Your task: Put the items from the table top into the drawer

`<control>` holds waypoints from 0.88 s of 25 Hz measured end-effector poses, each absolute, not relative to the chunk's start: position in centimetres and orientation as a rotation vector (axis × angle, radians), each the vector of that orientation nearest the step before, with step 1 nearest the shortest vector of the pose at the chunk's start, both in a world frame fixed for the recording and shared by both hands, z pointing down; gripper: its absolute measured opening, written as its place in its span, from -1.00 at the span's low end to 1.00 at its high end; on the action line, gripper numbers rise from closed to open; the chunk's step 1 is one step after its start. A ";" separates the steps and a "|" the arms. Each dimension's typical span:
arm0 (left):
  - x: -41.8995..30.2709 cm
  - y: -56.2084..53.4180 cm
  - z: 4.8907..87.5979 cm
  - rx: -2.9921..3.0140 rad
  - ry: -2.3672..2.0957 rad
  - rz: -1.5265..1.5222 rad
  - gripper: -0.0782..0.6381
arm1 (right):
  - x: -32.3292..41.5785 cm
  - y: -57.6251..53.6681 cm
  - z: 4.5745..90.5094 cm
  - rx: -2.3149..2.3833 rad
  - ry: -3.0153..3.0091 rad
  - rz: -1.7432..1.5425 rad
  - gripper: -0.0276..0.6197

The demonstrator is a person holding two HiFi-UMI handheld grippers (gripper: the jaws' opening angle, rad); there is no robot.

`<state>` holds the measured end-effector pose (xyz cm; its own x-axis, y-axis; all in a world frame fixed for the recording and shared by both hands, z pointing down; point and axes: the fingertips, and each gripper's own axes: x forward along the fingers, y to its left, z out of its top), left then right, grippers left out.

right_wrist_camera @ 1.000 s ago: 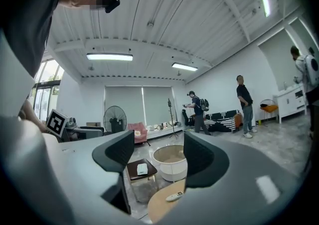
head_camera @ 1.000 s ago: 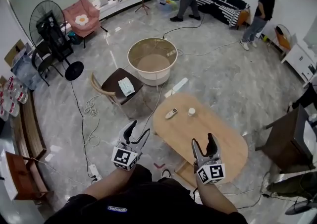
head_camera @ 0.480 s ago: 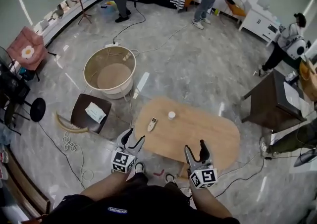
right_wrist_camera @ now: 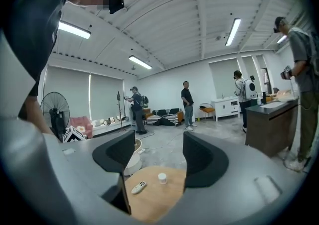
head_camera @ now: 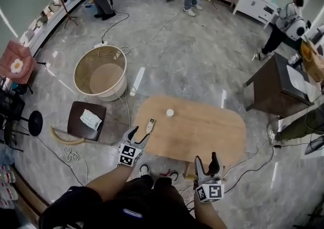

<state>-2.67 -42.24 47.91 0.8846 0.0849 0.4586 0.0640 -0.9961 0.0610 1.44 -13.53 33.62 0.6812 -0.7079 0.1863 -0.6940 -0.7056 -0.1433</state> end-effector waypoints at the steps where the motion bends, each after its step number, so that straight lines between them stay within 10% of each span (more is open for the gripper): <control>1: -2.2 -42.2 48.7 3.005 0.101 0.764 -0.07 | 1.6 -13.0 34.1 -2.816 1.170 -0.358 0.05; 22: 4.2 -44.6 72.9 2.910 0.125 1.283 -0.07 | 0.7 -14.5 41.9 -2.849 1.245 -0.501 0.04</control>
